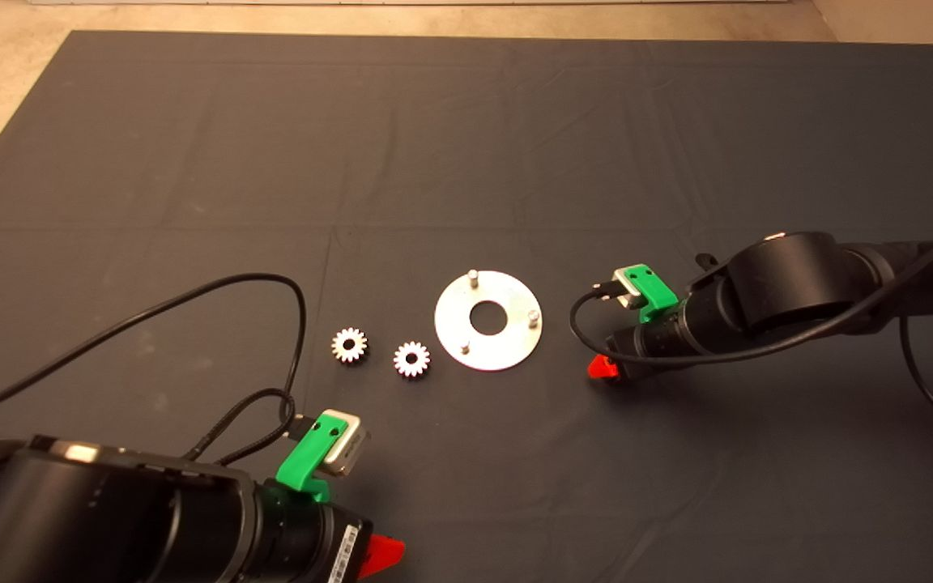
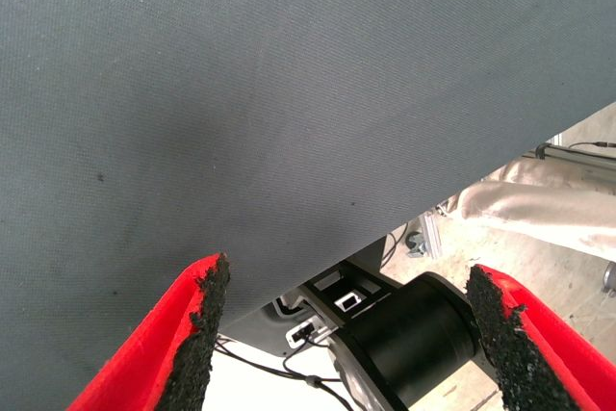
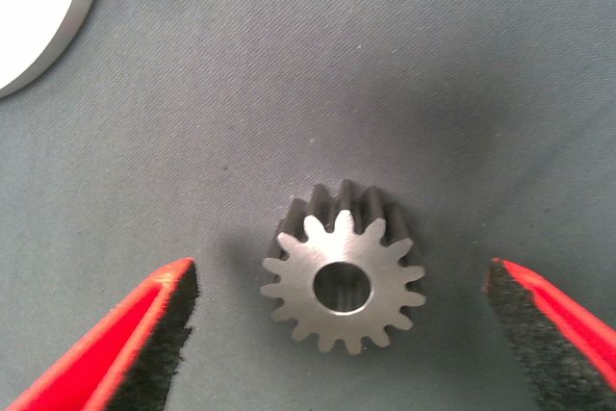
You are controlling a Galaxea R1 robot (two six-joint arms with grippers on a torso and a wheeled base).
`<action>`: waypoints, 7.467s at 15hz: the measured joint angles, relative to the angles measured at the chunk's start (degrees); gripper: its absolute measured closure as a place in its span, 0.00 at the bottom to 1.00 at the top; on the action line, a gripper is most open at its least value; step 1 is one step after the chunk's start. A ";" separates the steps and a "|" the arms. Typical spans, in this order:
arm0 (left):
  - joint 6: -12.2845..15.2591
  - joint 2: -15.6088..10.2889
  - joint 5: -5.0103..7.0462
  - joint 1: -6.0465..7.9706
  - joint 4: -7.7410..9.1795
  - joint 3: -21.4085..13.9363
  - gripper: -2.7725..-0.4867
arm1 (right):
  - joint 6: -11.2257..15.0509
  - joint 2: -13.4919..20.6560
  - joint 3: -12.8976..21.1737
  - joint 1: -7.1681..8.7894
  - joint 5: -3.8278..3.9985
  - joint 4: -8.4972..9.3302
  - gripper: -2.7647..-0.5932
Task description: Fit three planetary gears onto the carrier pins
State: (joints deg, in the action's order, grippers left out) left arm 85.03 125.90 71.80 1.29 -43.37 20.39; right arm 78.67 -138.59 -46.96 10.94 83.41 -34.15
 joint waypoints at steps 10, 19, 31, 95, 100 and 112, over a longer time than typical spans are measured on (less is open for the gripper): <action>0.00 0.00 -0.01 0.00 0.00 0.00 0.45 | -0.03 0.00 -0.11 -1.25 0.05 -0.02 0.49; 0.00 -0.02 -0.04 0.00 0.00 -0.02 0.45 | -1.68 -0.46 -0.63 -1.28 0.00 -0.42 0.67; 0.09 -0.05 -0.06 0.00 0.00 -0.02 0.45 | -2.99 -0.44 -0.78 -1.45 0.05 -1.44 0.76; 0.96 0.12 -0.85 0.16 -0.01 -0.02 0.45 | -4.08 -16.53 -14.07 7.21 -2.71 6.21 0.83; 0.96 0.12 -0.85 0.16 -0.01 -0.02 0.45 | -4.55 -16.51 -14.18 7.31 -1.82 6.58 0.84; 0.99 0.09 -0.85 0.16 -0.01 -0.02 0.45 | -6.67 -16.66 -15.36 7.31 -2.37 6.80 0.83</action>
State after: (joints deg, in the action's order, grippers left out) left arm 86.02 125.99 70.95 1.45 -43.39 20.37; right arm 71.99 -155.26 -62.32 18.25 81.04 -27.34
